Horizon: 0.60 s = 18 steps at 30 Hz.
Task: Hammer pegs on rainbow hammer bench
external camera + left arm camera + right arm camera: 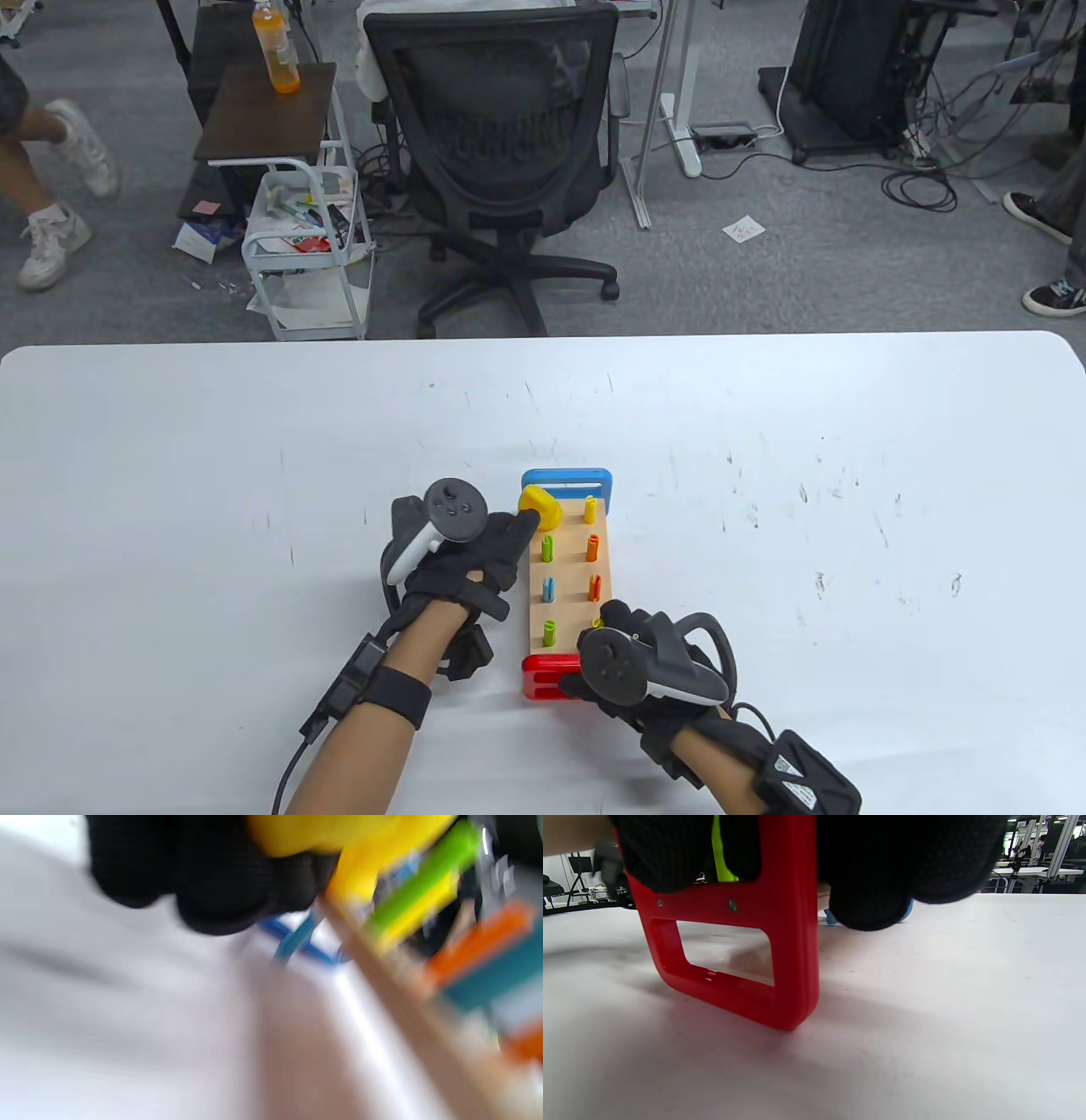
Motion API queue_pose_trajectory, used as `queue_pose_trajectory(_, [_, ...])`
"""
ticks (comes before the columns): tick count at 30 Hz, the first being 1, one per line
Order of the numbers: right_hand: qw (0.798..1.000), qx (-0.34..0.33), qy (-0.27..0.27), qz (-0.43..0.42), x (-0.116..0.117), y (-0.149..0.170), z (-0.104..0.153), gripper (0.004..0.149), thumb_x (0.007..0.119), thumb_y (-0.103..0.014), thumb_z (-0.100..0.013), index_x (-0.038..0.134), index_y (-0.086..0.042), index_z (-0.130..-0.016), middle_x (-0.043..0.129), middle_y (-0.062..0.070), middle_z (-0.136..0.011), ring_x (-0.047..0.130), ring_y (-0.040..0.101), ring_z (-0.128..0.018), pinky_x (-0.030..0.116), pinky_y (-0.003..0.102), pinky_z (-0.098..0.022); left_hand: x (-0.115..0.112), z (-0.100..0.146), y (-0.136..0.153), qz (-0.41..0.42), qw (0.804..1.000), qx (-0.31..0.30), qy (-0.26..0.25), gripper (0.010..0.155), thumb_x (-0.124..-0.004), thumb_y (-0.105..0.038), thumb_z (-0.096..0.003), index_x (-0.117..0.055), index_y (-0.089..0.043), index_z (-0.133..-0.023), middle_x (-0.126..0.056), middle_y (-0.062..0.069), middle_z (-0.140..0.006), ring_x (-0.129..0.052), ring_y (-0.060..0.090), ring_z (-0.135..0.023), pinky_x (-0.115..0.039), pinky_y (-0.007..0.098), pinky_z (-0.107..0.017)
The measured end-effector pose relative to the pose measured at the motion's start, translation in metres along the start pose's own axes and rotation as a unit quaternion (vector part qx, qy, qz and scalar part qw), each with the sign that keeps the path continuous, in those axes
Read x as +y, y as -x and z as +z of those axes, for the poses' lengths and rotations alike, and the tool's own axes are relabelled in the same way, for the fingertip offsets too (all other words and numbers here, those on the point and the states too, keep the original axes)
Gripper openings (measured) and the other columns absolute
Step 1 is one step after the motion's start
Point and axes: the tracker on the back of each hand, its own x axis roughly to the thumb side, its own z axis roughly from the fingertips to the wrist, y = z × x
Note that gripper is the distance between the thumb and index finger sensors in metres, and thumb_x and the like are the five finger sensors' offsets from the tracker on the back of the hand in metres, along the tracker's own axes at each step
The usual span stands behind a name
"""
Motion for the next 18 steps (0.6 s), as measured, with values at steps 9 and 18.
queue_pose_trajectory(9, [1.000, 0.000, 0.000, -0.001, 0.000, 0.000, -0.001, 0.040, 0.076, -0.051, -0.053, 0.081, -0.015, -0.069, 0.075, 0.024, -0.087, 0.092, 0.039, -0.063, 0.080, 0.057, -0.051, 0.081, 0.066, -0.059, 0.174, 0.943, -0.238, -0.157, 0.072, -0.050, -0.072, -0.0541, -0.082, -0.024, -0.097, -0.101, 0.005, -0.068, -0.105, 0.021, -0.045, -0.089, 0.046, -0.048])
queue_pose_trajectory(18, [1.000, -0.002, -0.002, 0.000, 0.000, 0.001, -0.001, 0.040, 0.076, -0.051, -0.053, 0.081, -0.015, -0.070, 0.075, 0.024, -0.087, 0.092, 0.039, -0.062, 0.080, 0.057, -0.051, 0.073, 0.098, -0.078, 0.110, 0.932, -0.281, -0.200, 0.072, -0.050, -0.070, -0.0542, -0.084, -0.022, -0.096, -0.103, 0.006, -0.066, -0.106, 0.022, -0.043, -0.090, 0.047, -0.046])
